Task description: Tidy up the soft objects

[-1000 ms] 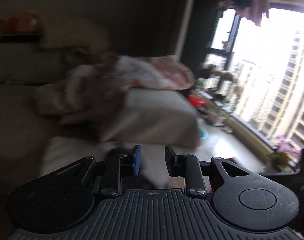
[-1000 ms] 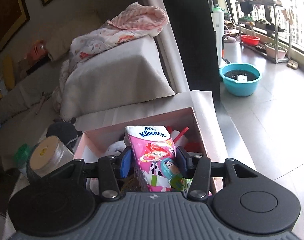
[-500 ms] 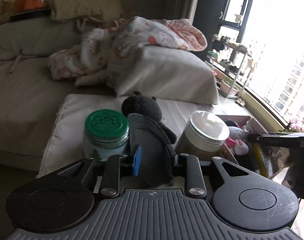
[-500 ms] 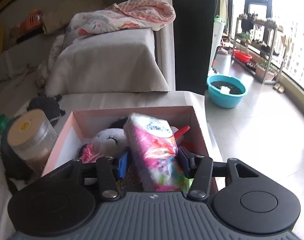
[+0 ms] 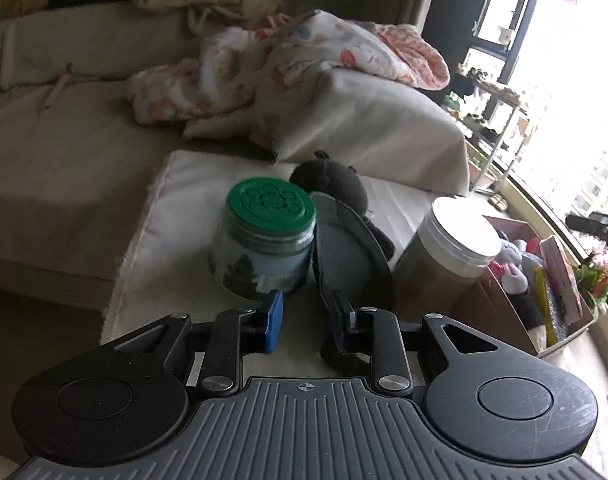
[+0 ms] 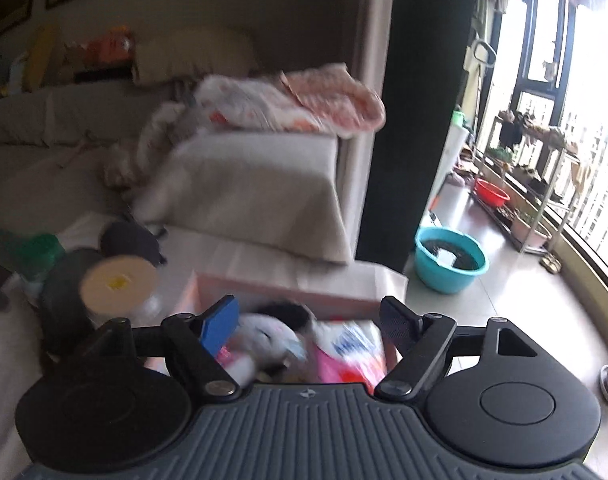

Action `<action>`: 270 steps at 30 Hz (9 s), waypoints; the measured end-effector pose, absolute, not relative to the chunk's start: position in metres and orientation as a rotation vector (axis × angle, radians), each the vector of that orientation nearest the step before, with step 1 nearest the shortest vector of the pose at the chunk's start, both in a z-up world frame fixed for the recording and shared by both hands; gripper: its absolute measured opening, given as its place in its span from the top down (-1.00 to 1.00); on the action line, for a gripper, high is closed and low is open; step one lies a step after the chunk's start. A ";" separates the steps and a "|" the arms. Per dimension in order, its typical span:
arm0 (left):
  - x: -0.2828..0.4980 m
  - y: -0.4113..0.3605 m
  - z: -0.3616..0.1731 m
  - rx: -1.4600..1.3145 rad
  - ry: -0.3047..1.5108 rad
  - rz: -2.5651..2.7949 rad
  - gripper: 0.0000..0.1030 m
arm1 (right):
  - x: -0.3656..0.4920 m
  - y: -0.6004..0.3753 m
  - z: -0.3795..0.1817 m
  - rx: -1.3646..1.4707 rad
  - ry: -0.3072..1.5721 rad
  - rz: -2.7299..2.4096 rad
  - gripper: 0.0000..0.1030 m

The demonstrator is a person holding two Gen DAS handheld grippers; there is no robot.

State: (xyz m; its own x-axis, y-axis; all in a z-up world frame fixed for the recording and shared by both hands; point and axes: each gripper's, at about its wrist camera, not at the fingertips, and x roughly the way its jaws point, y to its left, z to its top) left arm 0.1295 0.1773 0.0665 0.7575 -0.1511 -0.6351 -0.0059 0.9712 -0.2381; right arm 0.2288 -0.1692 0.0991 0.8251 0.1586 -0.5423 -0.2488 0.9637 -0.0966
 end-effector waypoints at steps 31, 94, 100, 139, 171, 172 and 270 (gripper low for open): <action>0.114 0.211 0.028 -0.374 0.682 -0.239 0.45 | 0.470 0.107 0.028 -0.229 1.367 0.328 -0.62; 0.053 0.118 0.045 -0.204 0.616 -0.130 0.66 | 0.076 -0.159 -0.024 0.156 0.727 0.391 -0.79; 0.035 0.096 0.028 -0.160 0.723 -0.269 0.55 | 0.075 -0.159 -0.024 0.157 0.728 0.397 -0.81; 0.043 0.083 0.009 -0.158 0.637 -0.277 0.62 | 0.053 -0.146 -0.012 -0.024 0.604 0.342 -0.98; 0.020 0.089 0.015 -0.117 0.660 -0.255 0.62 | 0.055 -0.152 0.011 0.070 0.644 0.441 -0.31; 0.020 0.090 0.015 -0.118 0.661 -0.256 0.62 | 0.049 -0.154 0.011 0.042 0.654 0.455 -0.30; 0.244 -0.018 0.077 -0.353 0.712 -0.418 0.48 | 0.044 -0.281 0.108 0.033 0.362 0.143 -0.54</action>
